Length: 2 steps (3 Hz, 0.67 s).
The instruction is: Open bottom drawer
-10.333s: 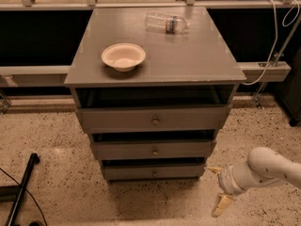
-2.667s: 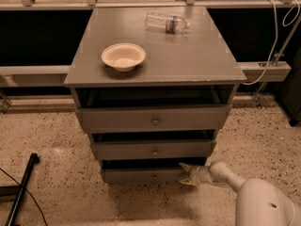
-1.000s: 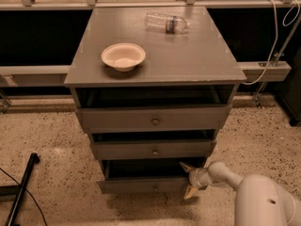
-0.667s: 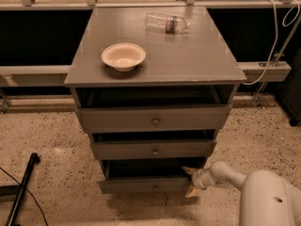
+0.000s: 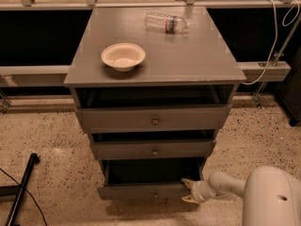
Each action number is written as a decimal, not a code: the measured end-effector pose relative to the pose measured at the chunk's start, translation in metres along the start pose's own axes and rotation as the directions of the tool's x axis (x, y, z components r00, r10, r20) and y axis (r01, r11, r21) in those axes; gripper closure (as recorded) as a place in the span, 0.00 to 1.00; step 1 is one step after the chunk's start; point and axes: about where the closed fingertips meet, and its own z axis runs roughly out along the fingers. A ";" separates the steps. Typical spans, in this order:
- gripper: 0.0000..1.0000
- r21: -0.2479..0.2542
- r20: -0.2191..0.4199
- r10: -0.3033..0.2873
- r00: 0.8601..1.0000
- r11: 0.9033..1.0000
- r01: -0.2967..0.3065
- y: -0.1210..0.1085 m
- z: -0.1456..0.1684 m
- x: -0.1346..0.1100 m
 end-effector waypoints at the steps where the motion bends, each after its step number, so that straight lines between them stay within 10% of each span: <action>1: 0.66 -0.003 0.001 0.003 1.000 1.000 -0.003 0.002 -0.004 -0.002; 2: 0.43 -0.003 0.001 0.003 1.000 1.000 -0.003 0.002 -0.004 -0.003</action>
Offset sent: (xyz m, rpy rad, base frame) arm -0.0024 0.0002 0.0033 0.0010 0.0038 -0.0010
